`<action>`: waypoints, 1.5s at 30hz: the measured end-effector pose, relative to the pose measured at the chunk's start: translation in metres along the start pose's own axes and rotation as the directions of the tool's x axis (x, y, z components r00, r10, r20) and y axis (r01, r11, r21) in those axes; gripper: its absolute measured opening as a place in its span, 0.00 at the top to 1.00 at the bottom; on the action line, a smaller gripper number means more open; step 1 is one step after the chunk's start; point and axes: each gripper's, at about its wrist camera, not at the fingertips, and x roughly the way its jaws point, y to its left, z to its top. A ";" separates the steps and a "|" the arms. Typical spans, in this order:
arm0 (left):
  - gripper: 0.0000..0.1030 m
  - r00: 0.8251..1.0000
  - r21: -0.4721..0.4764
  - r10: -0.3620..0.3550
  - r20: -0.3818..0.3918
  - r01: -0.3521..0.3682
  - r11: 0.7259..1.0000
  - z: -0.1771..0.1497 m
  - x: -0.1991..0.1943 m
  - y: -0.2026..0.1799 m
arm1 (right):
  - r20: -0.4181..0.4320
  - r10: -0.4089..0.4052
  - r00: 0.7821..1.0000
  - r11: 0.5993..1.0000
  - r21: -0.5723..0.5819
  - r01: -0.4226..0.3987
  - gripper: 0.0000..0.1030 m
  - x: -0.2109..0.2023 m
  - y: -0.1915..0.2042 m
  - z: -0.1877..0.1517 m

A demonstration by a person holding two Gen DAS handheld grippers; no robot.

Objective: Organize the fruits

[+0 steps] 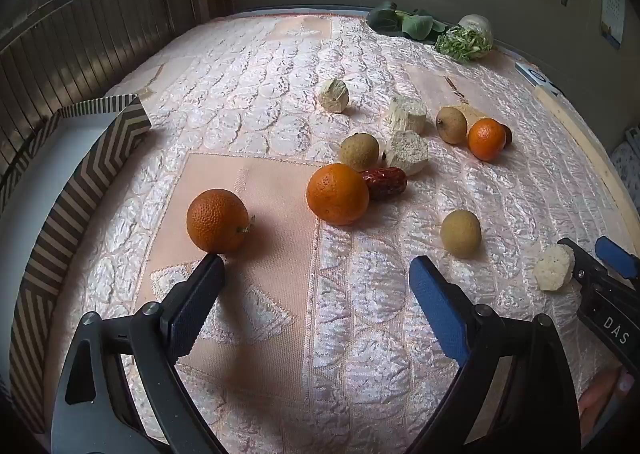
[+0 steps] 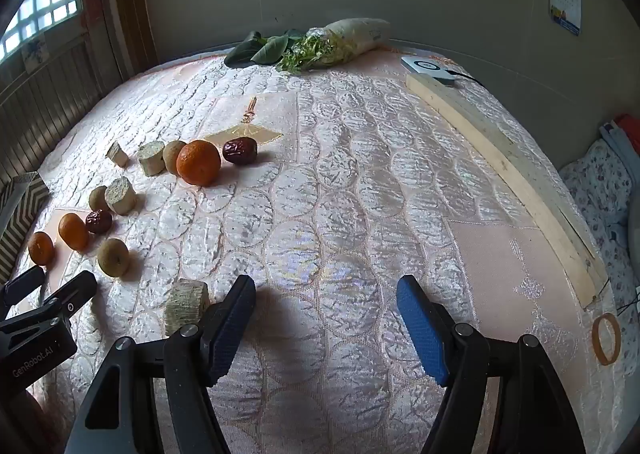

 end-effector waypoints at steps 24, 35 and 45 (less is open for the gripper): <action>0.09 1.000 0.000 -0.001 0.000 0.001 1.000 0.000 0.000 0.000 | 0.000 0.001 1.000 1.000 0.000 -0.001 0.31 0.000 0.000 0.000; 0.09 1.000 0.000 0.000 0.000 0.000 1.000 0.000 0.000 0.000 | 0.000 -0.005 1.000 1.000 0.005 0.005 0.31 0.001 0.000 0.001; 0.18 1.000 0.038 -0.008 0.027 0.007 0.999 -0.006 -0.016 0.004 | 0.002 -0.006 1.000 1.000 0.001 0.006 0.34 -0.001 -0.003 0.001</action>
